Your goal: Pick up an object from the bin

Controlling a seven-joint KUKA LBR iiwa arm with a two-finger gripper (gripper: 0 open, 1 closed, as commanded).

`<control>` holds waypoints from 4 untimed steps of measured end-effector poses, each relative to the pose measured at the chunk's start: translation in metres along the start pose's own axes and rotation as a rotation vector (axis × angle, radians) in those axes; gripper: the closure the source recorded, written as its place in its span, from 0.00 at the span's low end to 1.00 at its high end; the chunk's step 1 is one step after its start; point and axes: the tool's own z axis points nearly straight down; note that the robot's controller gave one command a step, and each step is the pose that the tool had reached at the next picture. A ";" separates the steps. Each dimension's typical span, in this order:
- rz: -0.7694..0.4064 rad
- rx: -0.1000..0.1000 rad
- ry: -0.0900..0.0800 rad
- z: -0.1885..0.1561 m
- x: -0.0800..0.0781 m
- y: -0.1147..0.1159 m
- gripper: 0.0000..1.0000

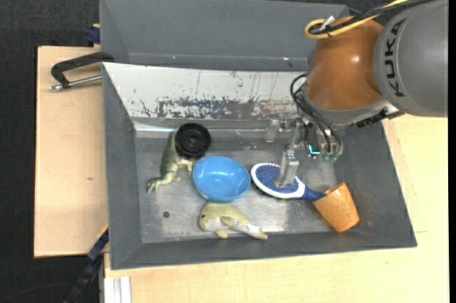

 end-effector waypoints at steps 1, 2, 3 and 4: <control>-0.240 0.001 -0.001 0.075 0.050 -0.025 0.00; -0.241 0.001 -0.006 0.073 0.048 -0.024 1.00; -0.777 0.004 -0.014 0.050 0.050 0.020 1.00; -0.800 0.007 -0.020 -0.074 0.047 0.041 1.00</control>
Offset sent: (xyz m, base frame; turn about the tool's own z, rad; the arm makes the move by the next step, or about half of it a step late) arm -0.0488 -0.0253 -0.0733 -0.2421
